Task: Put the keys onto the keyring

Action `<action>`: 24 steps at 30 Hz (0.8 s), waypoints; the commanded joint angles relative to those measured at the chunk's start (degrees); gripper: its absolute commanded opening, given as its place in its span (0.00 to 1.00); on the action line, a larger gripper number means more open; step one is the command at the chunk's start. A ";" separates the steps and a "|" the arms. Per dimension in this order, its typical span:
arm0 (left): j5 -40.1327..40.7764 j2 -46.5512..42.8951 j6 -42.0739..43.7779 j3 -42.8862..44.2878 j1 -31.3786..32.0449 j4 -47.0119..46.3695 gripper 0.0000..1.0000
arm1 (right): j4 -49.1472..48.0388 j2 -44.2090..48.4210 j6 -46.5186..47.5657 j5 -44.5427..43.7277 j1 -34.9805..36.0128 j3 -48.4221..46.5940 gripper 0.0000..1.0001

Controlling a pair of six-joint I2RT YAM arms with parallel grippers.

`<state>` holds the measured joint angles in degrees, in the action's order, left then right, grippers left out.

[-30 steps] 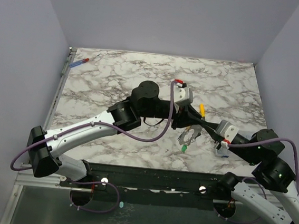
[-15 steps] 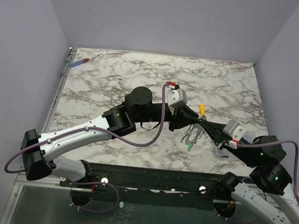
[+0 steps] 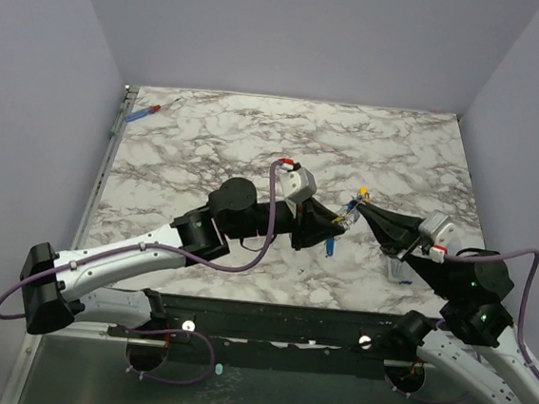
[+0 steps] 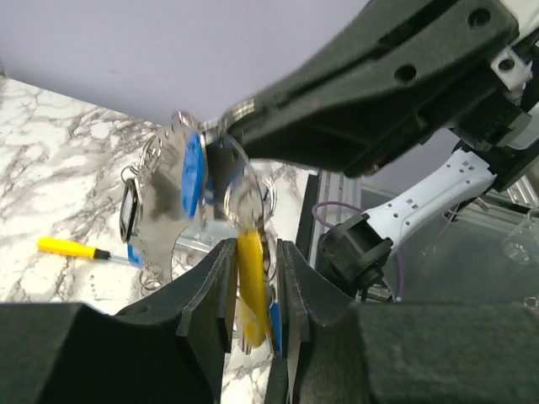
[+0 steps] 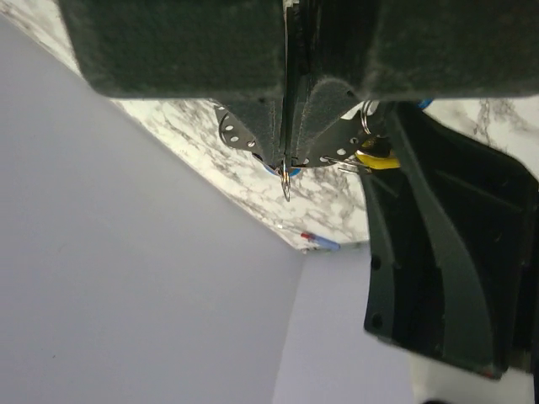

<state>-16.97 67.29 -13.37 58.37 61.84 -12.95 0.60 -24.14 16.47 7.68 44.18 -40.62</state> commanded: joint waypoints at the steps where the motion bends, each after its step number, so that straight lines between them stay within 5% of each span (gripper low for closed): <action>1: 1.64 -3.37 -3.13 -3.66 0.99 0.98 0.30 | -10.54 0.19 -1.52 0.47 0.02 -0.53 0.01; 8: 5.96 -10.21 -0.34 -2.47 1.10 6.43 0.31 | -3.91 0.12 -0.68 7.14 0.00 -3.55 0.01; 14: 7.01 -13.58 9.33 4.01 1.11 15.89 0.42 | 7.76 -1.77 -0.34 14.52 0.01 -9.34 0.01; 24: -2.77 -12.43 21.44 11.81 1.09 20.44 0.46 | 16.38 -5.10 -2.22 22.88 -0.04 -14.35 0.01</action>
<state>-13.91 53.63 1.74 66.96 62.72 3.66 13.93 -28.75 15.31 26.09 44.16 -52.34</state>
